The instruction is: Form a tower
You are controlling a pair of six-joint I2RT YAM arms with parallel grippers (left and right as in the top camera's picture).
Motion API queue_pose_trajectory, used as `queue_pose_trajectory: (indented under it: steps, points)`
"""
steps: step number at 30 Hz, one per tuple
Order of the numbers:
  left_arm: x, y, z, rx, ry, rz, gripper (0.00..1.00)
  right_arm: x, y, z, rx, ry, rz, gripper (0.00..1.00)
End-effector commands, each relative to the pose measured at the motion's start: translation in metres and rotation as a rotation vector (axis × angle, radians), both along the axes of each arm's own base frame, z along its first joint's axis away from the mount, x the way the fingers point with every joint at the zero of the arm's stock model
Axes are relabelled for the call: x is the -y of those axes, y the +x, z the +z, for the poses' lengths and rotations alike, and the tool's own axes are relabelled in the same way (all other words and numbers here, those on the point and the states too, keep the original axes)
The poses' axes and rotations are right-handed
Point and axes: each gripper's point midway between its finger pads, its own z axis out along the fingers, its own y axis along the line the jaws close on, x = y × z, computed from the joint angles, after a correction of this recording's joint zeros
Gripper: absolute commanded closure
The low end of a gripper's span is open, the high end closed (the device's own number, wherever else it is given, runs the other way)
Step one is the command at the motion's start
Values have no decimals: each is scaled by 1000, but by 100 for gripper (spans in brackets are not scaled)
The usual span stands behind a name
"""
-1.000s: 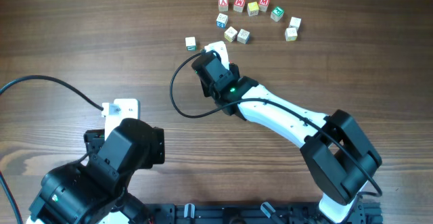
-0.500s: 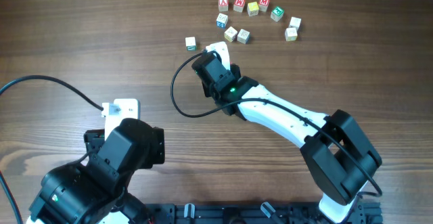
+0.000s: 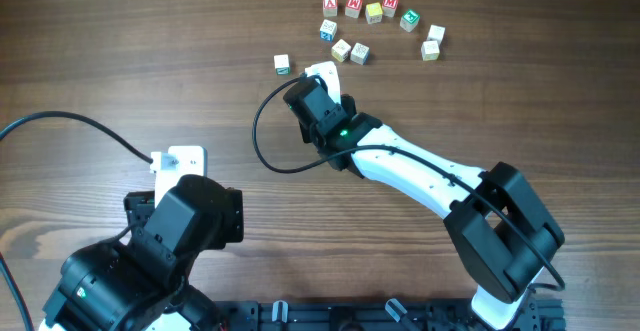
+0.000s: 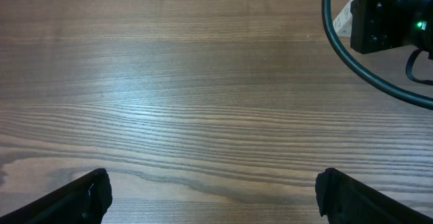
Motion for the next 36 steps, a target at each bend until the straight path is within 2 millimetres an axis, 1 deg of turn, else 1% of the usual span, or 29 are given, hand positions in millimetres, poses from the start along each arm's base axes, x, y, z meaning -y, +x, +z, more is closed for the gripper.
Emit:
queue_pose_trajectory:
  steps: [1, 25, 27, 28, 30, 31, 32, 33, 35, 36]
  points:
    - [-1, 0, 1, 5, 3, -3, 0, 0, 3, -4, 6, -11, -25, 96]
    - [-1, 0, 1, 5, 3, -3, 0, 0, 3, -4, 6, -13, -24, 96]
    - [-1, 0, 1, 5, 3, -3, 0, -4, 3, -3, 3, 0, -7, 96]
    - [-1, 0, 1, 5, 3, -3, 0, -12, 2, -1, -3, 12, 39, 96]
    - [-1, 0, 1, 5, 3, -3, 0, -31, -2, 10, -17, 53, 152, 96]
    - [-1, 0, 1, 5, 3, -3, 0, -35, -2, 16, -14, 72, 162, 96]
    - [-1, 0, 1, 5, 3, -3, 0, -39, -3, 30, 0, 105, 176, 95]
    - [-1, 0, 1, 5, 3, -3, 0, -41, -5, 41, 12, 129, 184, 90]
    - [-1, 0, 1, 5, 3, -3, 0, -42, -9, 78, 55, 196, 191, 81]
    - [-1, 0, 1, 5, 3, -3, 0, -39, -11, 99, 82, 234, 173, 75]
